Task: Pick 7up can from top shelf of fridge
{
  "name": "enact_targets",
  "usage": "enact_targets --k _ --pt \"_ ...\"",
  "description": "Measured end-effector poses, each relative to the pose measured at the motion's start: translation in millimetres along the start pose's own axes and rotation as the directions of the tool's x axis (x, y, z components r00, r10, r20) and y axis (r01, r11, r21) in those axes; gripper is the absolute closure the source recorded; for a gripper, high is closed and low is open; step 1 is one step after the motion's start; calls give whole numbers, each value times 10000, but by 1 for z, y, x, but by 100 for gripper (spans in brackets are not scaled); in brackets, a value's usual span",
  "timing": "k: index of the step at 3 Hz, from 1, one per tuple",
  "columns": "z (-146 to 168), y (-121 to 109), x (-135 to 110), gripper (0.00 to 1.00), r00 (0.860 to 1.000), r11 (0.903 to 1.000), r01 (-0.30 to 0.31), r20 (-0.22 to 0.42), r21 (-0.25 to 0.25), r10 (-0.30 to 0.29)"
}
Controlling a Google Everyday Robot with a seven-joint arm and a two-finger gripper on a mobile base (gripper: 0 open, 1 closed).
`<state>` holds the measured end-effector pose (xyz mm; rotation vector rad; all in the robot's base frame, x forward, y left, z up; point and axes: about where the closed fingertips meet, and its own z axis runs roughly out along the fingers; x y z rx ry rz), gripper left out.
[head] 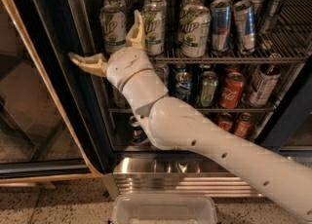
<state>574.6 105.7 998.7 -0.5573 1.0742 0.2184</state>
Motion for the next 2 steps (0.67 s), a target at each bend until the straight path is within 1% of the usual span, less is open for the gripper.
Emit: enact_targets --k 1,2 --pt "-26 0 -20 0 9997 9992 -142 191 -364 149" --pt "-31 -8 -20 0 9998 9996 -67 160 -269 71"
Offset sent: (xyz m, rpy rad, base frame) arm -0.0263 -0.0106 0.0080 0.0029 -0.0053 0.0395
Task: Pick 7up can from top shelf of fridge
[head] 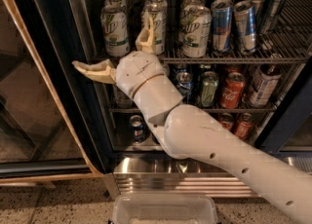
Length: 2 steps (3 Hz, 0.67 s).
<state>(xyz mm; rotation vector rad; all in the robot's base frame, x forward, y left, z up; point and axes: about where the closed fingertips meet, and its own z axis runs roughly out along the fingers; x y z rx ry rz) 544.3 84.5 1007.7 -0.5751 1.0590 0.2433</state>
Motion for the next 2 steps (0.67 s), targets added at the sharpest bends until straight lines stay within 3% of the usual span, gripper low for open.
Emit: enact_targets --k 1,2 --pt "7 -8 4 0 9999 9996 142 -90 245 -139" --pt "17 -14 12 18 9996 9990 225 -196 385 -218"
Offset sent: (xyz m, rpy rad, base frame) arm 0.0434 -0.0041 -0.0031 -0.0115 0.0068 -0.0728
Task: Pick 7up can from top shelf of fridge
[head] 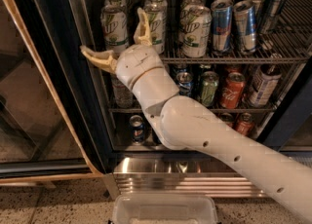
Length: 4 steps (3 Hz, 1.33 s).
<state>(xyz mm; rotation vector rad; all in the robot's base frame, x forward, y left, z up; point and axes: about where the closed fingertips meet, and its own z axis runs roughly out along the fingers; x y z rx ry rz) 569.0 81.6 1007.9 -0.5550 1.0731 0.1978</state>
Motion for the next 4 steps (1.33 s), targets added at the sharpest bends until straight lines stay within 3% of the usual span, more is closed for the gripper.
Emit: enact_targets --k 1,2,3,4 --pt "9 -13 10 35 9998 9995 85 -207 301 -79" --pt "18 -21 18 33 9994 9991 115 -330 409 -102" --pt "32 -12 28 23 9980 10000 12 -627 42 -10" --pt "41 -4 36 23 9954 9998 -106 -955 -193 87"
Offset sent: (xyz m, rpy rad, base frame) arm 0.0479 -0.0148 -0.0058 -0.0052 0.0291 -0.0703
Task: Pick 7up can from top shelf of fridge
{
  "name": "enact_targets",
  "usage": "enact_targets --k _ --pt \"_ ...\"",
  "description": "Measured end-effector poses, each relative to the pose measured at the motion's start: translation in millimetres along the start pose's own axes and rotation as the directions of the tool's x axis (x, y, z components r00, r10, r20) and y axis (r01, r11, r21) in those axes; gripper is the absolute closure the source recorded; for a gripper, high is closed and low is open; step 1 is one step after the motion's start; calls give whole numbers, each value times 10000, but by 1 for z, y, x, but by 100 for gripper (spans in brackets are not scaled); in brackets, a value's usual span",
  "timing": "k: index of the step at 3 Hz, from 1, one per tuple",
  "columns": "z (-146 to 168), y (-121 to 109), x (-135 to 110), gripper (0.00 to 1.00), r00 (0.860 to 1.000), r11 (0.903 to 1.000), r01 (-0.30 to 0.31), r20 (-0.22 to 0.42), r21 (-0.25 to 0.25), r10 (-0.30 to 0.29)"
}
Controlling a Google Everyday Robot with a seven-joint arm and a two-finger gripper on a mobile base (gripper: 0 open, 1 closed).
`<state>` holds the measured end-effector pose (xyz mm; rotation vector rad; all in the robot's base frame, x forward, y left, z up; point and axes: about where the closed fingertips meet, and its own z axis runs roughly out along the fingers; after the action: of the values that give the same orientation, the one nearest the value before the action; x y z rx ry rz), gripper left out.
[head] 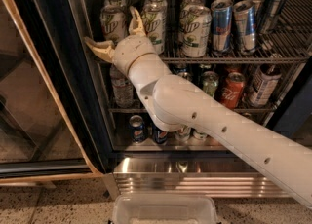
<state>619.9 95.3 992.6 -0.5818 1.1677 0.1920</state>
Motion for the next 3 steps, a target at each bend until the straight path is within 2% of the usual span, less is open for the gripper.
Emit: enact_targets --k 1,3 --pt "6 7 7 23 9995 9998 -78 -301 -208 72" --pt "11 9 17 23 9980 9995 -161 -623 -255 145"
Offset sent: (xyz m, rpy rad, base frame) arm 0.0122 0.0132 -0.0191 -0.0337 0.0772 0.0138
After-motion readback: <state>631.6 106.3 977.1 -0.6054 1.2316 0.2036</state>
